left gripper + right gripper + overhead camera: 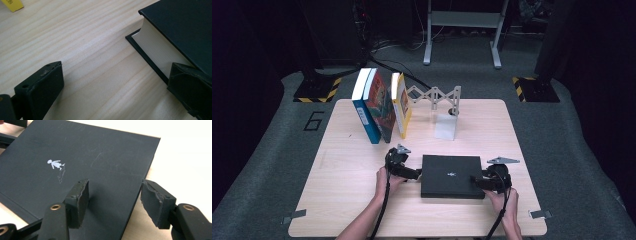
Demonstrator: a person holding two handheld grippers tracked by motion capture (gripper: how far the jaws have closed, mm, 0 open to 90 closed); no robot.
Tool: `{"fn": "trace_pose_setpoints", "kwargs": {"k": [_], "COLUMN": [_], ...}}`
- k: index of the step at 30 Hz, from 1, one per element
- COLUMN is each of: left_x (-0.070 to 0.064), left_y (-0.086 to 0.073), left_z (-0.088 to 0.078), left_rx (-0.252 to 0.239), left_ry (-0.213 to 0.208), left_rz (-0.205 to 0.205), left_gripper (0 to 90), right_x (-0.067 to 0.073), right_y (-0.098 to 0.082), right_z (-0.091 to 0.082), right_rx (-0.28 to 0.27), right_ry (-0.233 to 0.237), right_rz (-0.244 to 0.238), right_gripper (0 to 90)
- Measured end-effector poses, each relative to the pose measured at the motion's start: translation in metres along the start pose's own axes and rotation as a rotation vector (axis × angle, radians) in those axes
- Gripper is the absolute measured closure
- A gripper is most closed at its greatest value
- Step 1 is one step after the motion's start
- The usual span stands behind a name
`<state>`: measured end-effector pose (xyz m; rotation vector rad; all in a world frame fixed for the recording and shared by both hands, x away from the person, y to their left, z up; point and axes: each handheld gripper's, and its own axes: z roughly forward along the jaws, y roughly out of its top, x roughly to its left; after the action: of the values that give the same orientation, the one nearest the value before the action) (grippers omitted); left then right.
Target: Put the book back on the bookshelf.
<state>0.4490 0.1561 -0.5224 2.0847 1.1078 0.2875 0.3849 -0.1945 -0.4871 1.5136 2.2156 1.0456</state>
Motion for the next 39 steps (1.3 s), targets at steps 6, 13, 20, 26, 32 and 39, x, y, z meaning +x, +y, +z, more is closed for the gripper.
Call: {"fn": "trace_pose_setpoints", "kwargs": {"k": [6, 13, 20, 26, 32, 39], "left_x": [0.0, -0.016, -0.031, -0.039, -0.048, -0.049], "left_y": [-0.023, -0.047, -0.058, -0.062, -0.06, -0.052], "left_z": [-0.024, -0.04, -0.047, -0.046, -0.042, -0.035], "left_rx": [-0.028, -0.065, -0.075, -0.069, -0.063, -0.054], "left_ry": [-0.013, -0.052, -0.104, -0.129, -0.147, -0.128], "left_rz": [0.003, 0.027, 0.05, 0.06, 0.081, 0.095], "left_gripper": [0.1, 0.1, 0.1, 0.1, 0.0, 0.0], "right_x": [-0.003, -0.003, -0.002, 0.0, 0.0, -0.002], "right_y": [0.016, 0.04, 0.058, 0.065, 0.063, 0.054], "right_z": [0.004, 0.023, 0.041, 0.048, 0.054, 0.048], "right_rx": [-0.015, 0.004, 0.044, 0.052, 0.045, 0.034], "right_ry": [0.012, 0.018, 0.027, 0.02, -0.004, -0.006], "right_rz": [-0.036, -0.098, -0.106, -0.124, -0.127, -0.125], "right_gripper": [31.6, 24.7, 21.7, 22.1, 23.0, 25.8]}}
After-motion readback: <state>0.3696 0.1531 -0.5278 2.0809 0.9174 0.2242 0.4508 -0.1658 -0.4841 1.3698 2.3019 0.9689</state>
